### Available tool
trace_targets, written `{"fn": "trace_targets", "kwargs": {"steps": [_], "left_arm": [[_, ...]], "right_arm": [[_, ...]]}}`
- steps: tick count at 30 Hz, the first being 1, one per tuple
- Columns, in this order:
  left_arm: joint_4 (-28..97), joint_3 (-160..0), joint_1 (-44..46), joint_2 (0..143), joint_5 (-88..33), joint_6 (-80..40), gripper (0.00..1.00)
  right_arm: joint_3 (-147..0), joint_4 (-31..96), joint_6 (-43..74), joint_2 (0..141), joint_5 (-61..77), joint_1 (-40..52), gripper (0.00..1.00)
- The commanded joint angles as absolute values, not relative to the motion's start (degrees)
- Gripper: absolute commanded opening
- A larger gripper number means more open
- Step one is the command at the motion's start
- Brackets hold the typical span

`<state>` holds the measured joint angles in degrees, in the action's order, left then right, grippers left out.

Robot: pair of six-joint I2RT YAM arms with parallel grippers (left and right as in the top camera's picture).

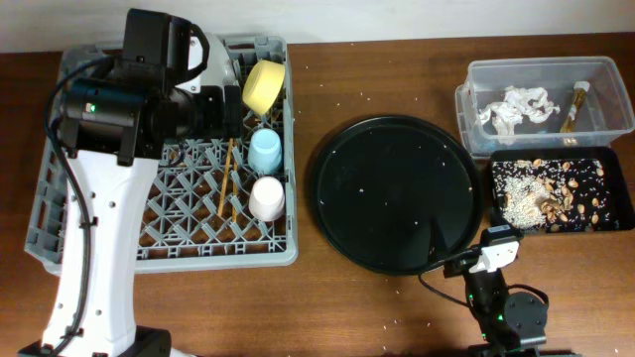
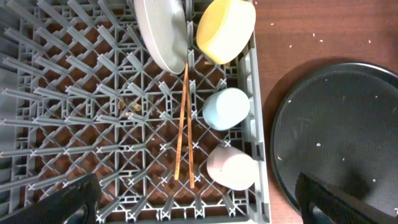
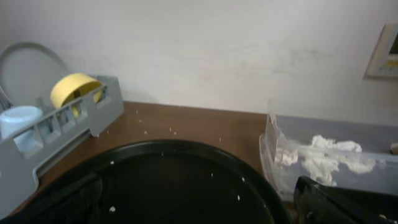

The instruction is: Sort waste into correct bins and load items into the dishwasher rack

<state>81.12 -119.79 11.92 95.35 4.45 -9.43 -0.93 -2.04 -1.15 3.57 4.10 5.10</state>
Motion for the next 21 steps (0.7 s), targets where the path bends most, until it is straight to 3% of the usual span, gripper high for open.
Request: {"fn": "trace_targets", "kwargs": {"steps": [1,18,21], "left_arm": [[81.1,-119.9,12.0,94.8,4.1,-9.5,1.0],[82.7,-119.9,11.8,93.2,5.8,-9.1,1.0],[67.9,-108.4,11.8,85.9,7.3,-9.1,1.0]], "right_arm": [[-0.3,3.9,-1.1,0.2,7.1,5.7,0.98],[-0.3,3.9,-1.1,0.2,7.1,6.0,0.99],[-0.3,3.9,-1.1,0.2,7.1,6.0,0.98]]}}
